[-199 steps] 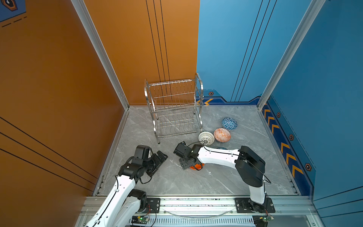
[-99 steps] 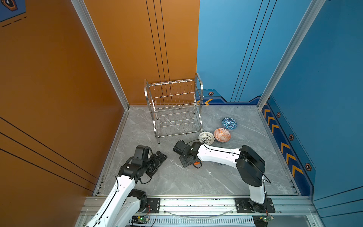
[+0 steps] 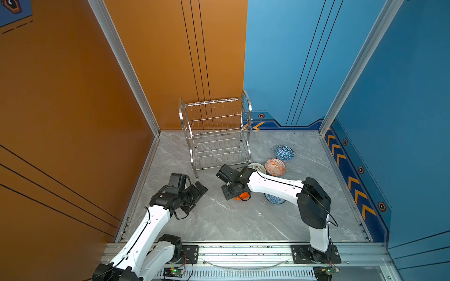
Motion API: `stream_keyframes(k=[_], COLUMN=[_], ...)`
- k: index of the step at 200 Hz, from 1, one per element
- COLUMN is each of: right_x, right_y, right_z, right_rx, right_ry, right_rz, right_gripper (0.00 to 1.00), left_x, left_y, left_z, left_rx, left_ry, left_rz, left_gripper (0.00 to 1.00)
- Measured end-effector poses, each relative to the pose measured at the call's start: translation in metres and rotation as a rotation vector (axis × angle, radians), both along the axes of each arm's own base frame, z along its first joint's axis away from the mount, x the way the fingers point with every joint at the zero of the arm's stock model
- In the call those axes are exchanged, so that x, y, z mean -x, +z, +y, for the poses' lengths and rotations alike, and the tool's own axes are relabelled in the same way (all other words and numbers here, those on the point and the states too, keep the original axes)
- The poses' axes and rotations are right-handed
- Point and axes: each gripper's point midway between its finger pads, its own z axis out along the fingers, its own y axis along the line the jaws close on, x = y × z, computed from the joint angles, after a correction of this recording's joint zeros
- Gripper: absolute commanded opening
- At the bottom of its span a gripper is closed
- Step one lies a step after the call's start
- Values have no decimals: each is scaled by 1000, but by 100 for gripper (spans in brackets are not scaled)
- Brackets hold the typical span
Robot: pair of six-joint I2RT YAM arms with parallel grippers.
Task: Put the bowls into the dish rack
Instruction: 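Close the right gripper on the orange bowl's rim and lift it, then carry the orange bowl with the right gripper toward the dish rack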
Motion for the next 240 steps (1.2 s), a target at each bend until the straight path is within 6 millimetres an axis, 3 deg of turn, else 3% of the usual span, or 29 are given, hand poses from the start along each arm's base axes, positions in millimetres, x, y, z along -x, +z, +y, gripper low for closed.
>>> stream_keyframes(k=[51,85,137,176,240], right_x=[-8,-32,-64,-77,-101], right_y=[46,79,105,113,96], right_z=[11,19,28,40,53], right_rx=[-157,-329,-507,-638,-828], right_ry=[14,-5,-36,-40,-102], right_rz=[-12,-54,-80,-72,-17], right_gripper=[0,0,0,0,0], left_x=[-18,-34,-47,-48,-54], left_y=[14,26,40,39,59], left_z=[3,7,9,10,11], left_rx=[2,5,18,29,37], left_ry=[25,49,75,97,108], left_rz=[-13,-28,-48,-35,-65], left_gripper=[98,98,98,98,98])
